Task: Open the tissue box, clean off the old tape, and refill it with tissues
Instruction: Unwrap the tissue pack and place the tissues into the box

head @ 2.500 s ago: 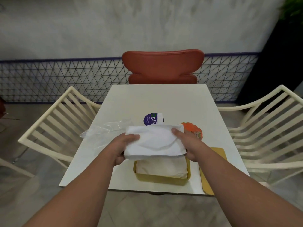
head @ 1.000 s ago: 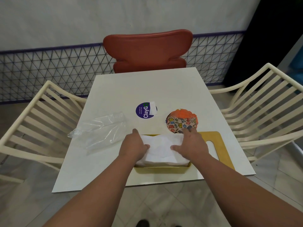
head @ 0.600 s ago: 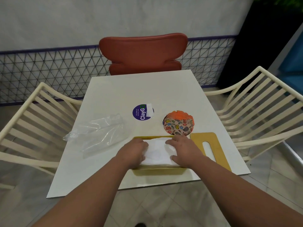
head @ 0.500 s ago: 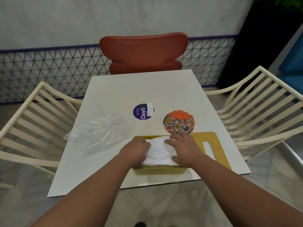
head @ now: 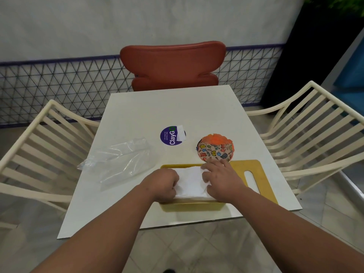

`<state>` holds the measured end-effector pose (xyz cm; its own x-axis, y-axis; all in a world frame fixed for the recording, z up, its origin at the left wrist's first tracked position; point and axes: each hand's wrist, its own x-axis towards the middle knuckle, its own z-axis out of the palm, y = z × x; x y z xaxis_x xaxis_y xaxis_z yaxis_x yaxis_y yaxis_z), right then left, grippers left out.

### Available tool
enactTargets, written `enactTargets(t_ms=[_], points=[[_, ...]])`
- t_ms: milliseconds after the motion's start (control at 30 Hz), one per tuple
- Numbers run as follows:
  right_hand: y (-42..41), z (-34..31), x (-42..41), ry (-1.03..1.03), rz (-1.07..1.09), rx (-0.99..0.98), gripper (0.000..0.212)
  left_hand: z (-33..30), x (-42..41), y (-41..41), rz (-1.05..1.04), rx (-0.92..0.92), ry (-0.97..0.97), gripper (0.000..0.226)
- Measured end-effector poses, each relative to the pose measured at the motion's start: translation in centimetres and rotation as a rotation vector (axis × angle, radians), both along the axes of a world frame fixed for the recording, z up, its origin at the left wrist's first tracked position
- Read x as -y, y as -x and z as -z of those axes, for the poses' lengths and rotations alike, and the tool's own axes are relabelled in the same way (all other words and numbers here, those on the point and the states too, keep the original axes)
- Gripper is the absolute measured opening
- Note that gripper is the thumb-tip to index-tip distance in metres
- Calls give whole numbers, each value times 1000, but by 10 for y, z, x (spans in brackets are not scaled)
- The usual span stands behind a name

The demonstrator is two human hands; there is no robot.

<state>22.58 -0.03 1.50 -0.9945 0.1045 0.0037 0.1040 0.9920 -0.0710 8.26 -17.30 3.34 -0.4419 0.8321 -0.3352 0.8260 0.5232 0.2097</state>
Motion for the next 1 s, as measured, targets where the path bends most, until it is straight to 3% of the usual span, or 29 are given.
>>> enactTargets(t_ms=[100,200,500,600,667,867,1000], points=[[-1,5,-2,72,-54,-111,15,-3,-1,-3,15,22,-35,8],[-3,3,1,171,-53,-28,3,-1,-1,-2,37,25,-65,15],[2,-8,-2,466,226,146,16,0,-1,5,-243,45,-150,9],[5,-12,-7,341,209,241,29,4,-4,5,-274,28,-137,29],[4,-12,-10,247,152,228,27,6,-6,5,-270,15,-130,38],[5,-15,-7,457,189,156,16,6,-5,8,-281,62,-109,44],[13,-17,-5,449,145,200,13,0,-3,10,-200,192,-208,53]])
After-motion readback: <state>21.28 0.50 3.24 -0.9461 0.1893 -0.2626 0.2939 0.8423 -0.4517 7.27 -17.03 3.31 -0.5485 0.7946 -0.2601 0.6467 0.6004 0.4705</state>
